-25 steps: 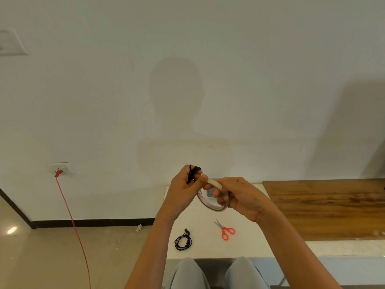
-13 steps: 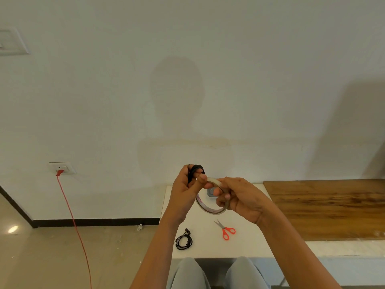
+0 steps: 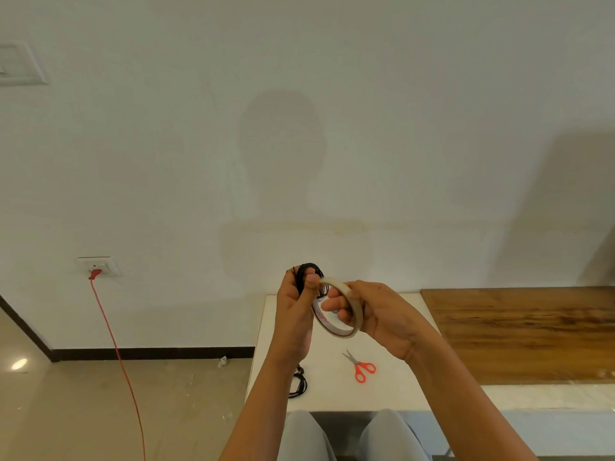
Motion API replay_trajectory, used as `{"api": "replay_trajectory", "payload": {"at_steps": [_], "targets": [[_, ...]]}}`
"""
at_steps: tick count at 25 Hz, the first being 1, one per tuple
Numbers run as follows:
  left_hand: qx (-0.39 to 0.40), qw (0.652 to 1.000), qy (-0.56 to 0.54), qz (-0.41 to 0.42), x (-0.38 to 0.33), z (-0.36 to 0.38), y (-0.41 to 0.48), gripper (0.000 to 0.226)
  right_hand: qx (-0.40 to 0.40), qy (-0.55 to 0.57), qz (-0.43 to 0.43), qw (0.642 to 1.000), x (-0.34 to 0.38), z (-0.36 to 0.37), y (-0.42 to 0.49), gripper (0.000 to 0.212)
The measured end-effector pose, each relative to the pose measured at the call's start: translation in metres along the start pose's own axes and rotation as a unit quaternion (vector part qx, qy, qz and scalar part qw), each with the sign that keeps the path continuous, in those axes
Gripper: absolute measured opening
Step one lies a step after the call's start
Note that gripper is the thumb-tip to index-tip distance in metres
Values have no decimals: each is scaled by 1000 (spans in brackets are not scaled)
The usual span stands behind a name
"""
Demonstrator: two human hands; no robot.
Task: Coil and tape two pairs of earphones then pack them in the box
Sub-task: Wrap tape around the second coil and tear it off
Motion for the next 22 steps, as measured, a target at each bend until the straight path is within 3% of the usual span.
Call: {"api": "replay_trajectory", "payload": {"at_steps": [6,9,17,22], "targets": [[-5,999,7,38,-3,-3,0,33,-88,-69,24,993,-1,-7,1,34],[2,998,21,53,-8,-4,-1,46,-85,-102,19,991,5,-5,-3,34],[1,998,23,55,-6,-7,-2,41,-79,-85,51,992,2,-3,-2,32],[7,998,30,62,-10,-5,-2,32,-54,-46,12,997,6,-1,-4,37]]}}
Point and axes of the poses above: each hand's wrist, its own y-axis towards the middle knuckle, its own z-axis out of the palm, x = y × z, the point moved 8 cm from there along y, towards the middle knuckle, and after that the axes turned 2 degrees about -y, right-handed, at the moved point
